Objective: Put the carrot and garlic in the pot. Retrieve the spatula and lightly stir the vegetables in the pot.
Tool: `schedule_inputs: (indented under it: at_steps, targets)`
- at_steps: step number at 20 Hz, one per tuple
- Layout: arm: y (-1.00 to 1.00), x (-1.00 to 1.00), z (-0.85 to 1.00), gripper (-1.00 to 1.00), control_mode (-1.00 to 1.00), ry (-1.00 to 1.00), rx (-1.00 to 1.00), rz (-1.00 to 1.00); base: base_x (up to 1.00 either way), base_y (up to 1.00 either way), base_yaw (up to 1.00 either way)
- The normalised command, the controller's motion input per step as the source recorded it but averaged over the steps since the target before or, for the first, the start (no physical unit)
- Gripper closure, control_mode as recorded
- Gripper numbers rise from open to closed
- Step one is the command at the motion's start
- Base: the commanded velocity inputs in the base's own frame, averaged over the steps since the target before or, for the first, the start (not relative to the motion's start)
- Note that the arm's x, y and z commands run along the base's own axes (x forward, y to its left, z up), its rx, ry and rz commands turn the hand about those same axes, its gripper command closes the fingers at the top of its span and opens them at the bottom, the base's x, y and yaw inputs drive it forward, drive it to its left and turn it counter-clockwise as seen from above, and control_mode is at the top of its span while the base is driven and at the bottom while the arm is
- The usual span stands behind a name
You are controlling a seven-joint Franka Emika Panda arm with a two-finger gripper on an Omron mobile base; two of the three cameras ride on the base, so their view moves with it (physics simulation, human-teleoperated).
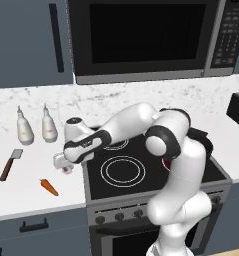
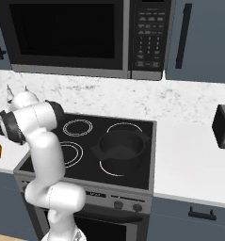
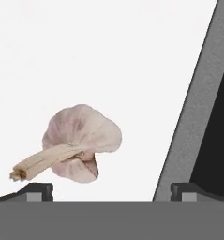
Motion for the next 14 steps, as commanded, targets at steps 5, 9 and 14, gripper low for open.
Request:
schedule_inputs:
  at_steps: [5, 9, 14]
  targets:
    - [0.04, 0.29, -0.37, -1.0, -1.0, -0.01, 0.0, 0.0, 0.0, 0.0, 0.0]
    - [0.18, 0.19, -0.27, -1.0, -1.0, -0.05, 0.0, 0.0, 0.0, 0.0, 0.0]
    - [0.02, 0.0, -0.29, -1.0, -1.0, -0.01, 0.0, 0.0, 0.0, 0.0, 0.0]
